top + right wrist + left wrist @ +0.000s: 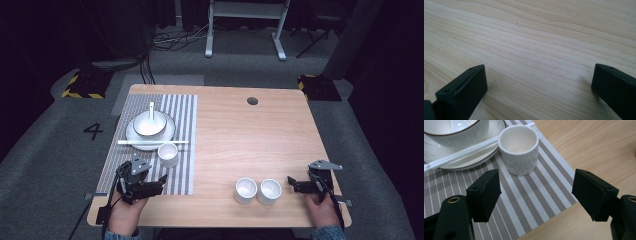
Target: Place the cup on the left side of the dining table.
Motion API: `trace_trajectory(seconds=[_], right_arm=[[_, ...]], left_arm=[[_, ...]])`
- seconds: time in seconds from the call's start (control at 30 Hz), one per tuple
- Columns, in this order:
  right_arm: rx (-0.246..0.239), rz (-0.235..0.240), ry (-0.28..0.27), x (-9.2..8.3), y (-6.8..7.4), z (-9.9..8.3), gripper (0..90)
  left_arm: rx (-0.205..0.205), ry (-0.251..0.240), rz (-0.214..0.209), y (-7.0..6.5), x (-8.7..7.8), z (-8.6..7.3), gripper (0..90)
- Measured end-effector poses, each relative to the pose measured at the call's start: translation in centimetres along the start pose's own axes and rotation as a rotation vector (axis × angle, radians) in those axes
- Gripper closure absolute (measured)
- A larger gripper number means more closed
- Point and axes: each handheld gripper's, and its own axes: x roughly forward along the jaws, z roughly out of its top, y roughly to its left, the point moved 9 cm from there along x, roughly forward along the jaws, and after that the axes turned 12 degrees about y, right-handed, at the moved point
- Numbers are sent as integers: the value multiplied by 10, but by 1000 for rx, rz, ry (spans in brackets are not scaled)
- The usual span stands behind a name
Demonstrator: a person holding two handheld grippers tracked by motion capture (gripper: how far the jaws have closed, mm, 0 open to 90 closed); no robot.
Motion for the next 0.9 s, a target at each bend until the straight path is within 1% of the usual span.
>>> trace_trajectory(seconds=[0.1,0.23,0.37,0.43,0.53,0.6,0.67,0.77,0.8,0.9], right_arm=[[0,0,0,0,0,0,2],[0,0,0,0,0,0,2],[0,0,0,0,0,0,2],[0,0,0,0,0,0,2],[0,0,0,0,0,0,1],[0,0,0,0,0,0,2],[0,0,0,0,0,0,2],[0,0,0,0,0,0,2],[0,0,0,0,0,0,2],[0,0,0,0,0,0,2]], left_arm=[[0,10,-7,2,0,-9,231],[7,40,-42,5,5,-21,231],[9,51,-53,8,9,-30,229],[10,53,-51,11,12,-33,228],[-7,55,-51,16,16,-38,228],[-11,59,-53,20,19,-41,228],[-9,71,-53,23,23,-45,225],[7,96,-33,28,29,-51,223],[6,101,-30,29,31,-52,221],[9,107,-35,32,35,-56,219]])
